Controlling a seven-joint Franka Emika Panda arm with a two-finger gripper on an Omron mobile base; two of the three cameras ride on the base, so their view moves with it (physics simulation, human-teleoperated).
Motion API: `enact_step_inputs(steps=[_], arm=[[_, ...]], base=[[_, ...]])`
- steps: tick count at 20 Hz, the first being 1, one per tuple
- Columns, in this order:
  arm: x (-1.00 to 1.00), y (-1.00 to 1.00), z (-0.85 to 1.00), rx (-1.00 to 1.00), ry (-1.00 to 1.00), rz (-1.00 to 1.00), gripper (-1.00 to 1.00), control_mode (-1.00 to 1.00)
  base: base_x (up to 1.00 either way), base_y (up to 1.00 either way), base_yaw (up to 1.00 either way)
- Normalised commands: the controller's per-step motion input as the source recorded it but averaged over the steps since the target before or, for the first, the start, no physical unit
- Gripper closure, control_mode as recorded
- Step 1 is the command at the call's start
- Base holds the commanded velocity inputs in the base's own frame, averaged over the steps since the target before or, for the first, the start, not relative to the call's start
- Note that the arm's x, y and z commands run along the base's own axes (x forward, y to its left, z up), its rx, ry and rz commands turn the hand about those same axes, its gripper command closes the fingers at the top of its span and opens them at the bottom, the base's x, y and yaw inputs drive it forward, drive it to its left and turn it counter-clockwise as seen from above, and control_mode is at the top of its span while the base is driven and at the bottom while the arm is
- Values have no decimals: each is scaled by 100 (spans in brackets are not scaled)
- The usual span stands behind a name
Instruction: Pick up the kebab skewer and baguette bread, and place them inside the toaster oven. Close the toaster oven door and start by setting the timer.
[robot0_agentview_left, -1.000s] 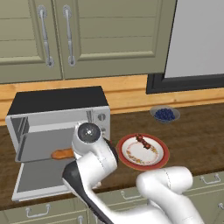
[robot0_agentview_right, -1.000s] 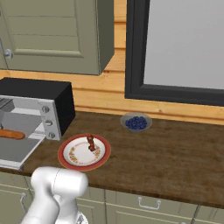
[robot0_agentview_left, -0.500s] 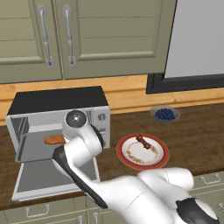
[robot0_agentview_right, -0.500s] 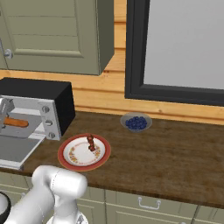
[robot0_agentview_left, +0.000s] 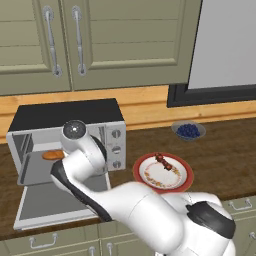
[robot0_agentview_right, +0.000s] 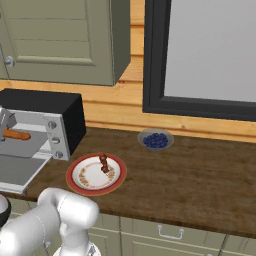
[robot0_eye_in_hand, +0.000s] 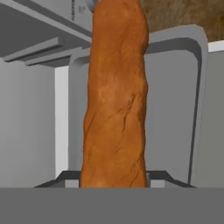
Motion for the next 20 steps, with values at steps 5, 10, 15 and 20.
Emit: enact_step_inputs(steps=[5,10,15,20], arm=[[23,10,-17,0,0,0,100,-100],[29,2,-3,0,0,0,100,-100],[33,0,0,0,3,0,100,-100],[27,4,0,0,8,0,100,-100]], base=[[0,0,0],[0,0,0],[0,0,0],[0,0,0]])
